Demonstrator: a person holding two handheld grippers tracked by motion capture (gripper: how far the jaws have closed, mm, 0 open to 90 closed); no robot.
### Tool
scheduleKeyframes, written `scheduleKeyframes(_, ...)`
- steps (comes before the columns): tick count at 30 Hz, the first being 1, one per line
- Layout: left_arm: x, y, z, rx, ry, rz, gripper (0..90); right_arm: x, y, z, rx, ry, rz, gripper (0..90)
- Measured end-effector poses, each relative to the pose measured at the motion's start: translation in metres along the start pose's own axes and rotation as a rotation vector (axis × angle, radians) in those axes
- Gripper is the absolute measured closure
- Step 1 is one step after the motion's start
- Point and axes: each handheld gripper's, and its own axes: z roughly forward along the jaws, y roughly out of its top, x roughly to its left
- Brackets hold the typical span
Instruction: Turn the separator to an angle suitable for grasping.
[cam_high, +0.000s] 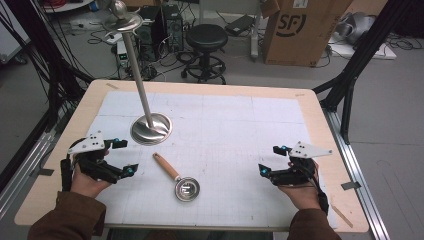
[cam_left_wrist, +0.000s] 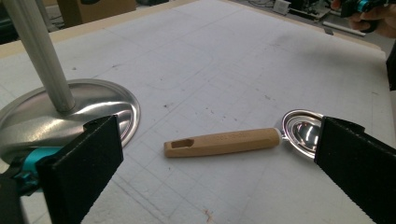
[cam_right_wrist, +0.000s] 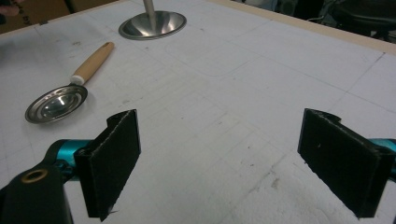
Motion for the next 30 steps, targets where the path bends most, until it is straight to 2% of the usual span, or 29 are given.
scheduleKeyframes(3, 0.001, -0.001, 0.005, 0.004, -0.008, -0.011, 1.6, -0.003, -0.002, -0.001, 0.001, -0.001, 0.007, 11.9)
scheduleKeyframes(6, -0.001, -0.001, 0.007, 0.021, -0.007, 0.000, 1.6, -0.003, -0.004, -0.001, 0.010, -0.008, 0.007, 11.9)
scheduleKeyframes(10, -0.003, 0.000, 0.006, 0.003, -0.011, -0.001, 1.6, 0.001, -0.004, -0.002, 0.013, -0.004, 0.000, 11.9)
scheduleKeyframes(16, -0.001, 0.002, 0.004, 0.003, 0.014, -0.004, 1.6, 0.002, -0.002, -0.001, 0.015, -0.005, -0.014, 11.9)
scheduleKeyframes(20, -0.002, 0.004, 0.006, 0.006, 0.014, 0.000, 1.6, 0.001, -0.002, 0.000, 0.020, 0.001, -0.006, 11.9)
scheduleKeyframes(22, -0.003, 0.006, 0.010, 0.012, 0.009, -0.004, 1.6, 0.000, -0.001, 0.001, 0.015, 0.001, -0.007, 11.9)
scheduleKeyframes(25, -0.006, 0.008, 0.019, 0.037, 0.000, 0.012, 1.6, -0.002, -0.001, 0.001, 0.016, 0.003, -0.005, 11.9)
scheduleKeyframes(30, -0.005, 0.010, 0.027, 0.040, 0.011, 0.006, 1.7, -0.003, 0.000, 0.001, 0.013, 0.003, -0.007, 12.0)
